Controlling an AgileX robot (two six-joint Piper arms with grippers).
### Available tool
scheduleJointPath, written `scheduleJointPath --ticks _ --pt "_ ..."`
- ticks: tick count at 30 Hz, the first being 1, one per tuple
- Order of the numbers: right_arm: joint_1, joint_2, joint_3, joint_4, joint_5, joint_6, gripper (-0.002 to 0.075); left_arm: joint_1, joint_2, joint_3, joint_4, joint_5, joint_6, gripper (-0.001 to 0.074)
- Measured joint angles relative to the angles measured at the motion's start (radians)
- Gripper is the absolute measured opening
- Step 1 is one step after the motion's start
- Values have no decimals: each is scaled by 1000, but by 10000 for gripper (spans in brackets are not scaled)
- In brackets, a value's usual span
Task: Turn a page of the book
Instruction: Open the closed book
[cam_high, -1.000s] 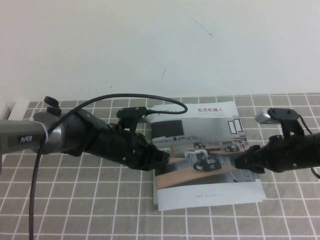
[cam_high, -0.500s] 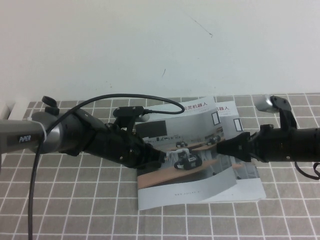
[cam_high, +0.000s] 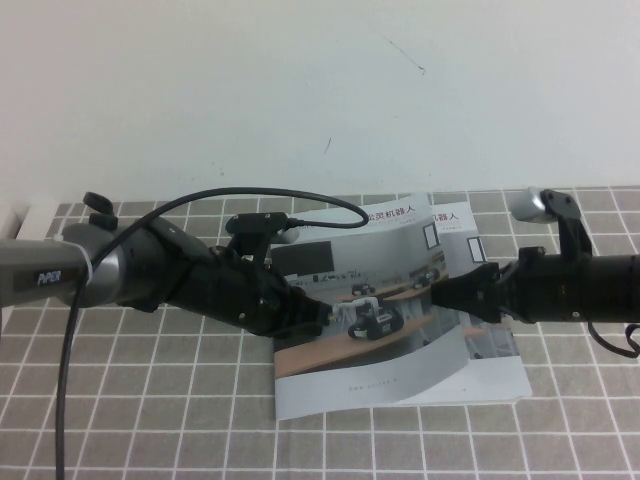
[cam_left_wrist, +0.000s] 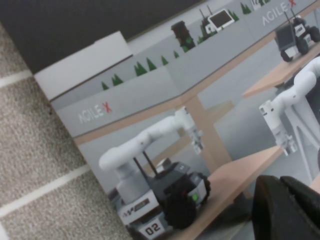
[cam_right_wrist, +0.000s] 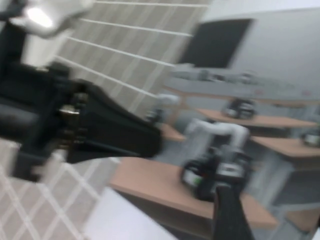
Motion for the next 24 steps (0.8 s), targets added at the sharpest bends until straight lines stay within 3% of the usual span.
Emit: scheduleJointPath --ticks 9,24 --pt "0 0 0 -14 -73 16 367 0 0 0 0 -2 2 -4" --pt "0 0 0 0 72 -18 367 0 0 0 0 -2 13 -4"
